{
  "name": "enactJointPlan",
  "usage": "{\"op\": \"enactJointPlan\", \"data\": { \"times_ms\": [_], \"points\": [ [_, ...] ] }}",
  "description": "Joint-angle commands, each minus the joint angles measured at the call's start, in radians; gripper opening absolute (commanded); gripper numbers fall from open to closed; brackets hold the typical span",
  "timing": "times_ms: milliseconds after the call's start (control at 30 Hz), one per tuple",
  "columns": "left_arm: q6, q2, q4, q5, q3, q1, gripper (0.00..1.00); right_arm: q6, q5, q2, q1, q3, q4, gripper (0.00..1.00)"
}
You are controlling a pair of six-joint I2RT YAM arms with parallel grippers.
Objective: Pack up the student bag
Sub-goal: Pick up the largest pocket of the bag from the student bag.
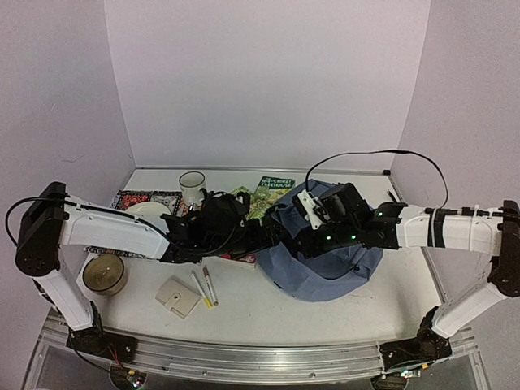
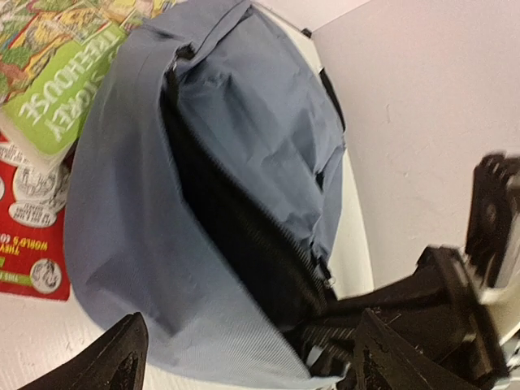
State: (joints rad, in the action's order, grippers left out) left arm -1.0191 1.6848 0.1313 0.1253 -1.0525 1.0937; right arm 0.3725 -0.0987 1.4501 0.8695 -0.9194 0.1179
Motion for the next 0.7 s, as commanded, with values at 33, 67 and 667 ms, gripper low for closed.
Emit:
{"op": "enactJointPlan", "data": {
  "times_ms": [33, 67, 667],
  "points": [
    [-0.002, 0.05, -0.004, 0.008, -0.078, -0.029, 0.86, -0.025, 0.044, -0.063, 0.009, -0.047, -0.056, 0.0],
    [-0.003, 0.058, -0.009, 0.011, -0.079, -0.031, 0.85, -0.026, 0.059, -0.072, 0.009, -0.049, -0.064, 0.0],
    [0.038, 0.136, -0.026, -0.053, -0.058, -0.035, 0.25, -0.134, 0.459, -0.171, 0.005, -0.158, -0.243, 0.0]
  ]
}}
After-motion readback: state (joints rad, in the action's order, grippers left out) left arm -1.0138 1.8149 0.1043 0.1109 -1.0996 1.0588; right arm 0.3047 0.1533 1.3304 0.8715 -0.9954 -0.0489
